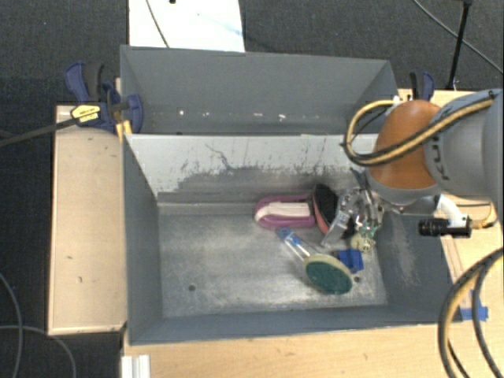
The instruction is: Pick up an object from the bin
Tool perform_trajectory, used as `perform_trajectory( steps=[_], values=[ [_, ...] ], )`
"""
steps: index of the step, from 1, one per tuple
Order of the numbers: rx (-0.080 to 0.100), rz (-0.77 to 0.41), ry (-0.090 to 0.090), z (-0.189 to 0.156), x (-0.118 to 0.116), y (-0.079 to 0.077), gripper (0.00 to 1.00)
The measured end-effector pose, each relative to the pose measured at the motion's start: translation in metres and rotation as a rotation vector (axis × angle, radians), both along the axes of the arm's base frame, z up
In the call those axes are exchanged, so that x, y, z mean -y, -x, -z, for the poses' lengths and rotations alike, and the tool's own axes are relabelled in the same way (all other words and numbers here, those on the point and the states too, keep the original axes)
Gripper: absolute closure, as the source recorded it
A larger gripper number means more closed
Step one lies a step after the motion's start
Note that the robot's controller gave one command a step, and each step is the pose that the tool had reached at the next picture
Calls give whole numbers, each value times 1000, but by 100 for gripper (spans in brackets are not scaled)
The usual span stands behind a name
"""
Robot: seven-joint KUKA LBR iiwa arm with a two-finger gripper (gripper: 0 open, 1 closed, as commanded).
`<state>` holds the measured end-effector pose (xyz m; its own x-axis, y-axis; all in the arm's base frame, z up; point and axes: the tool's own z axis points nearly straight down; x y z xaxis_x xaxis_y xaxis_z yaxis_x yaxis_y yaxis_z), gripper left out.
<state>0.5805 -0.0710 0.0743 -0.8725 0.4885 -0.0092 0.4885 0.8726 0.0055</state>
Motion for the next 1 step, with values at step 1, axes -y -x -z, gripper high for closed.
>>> perform_trajectory(
  steps=[1],
  values=[
    [-23, 36, 0, 1, 3, -11, 100]
  ],
)
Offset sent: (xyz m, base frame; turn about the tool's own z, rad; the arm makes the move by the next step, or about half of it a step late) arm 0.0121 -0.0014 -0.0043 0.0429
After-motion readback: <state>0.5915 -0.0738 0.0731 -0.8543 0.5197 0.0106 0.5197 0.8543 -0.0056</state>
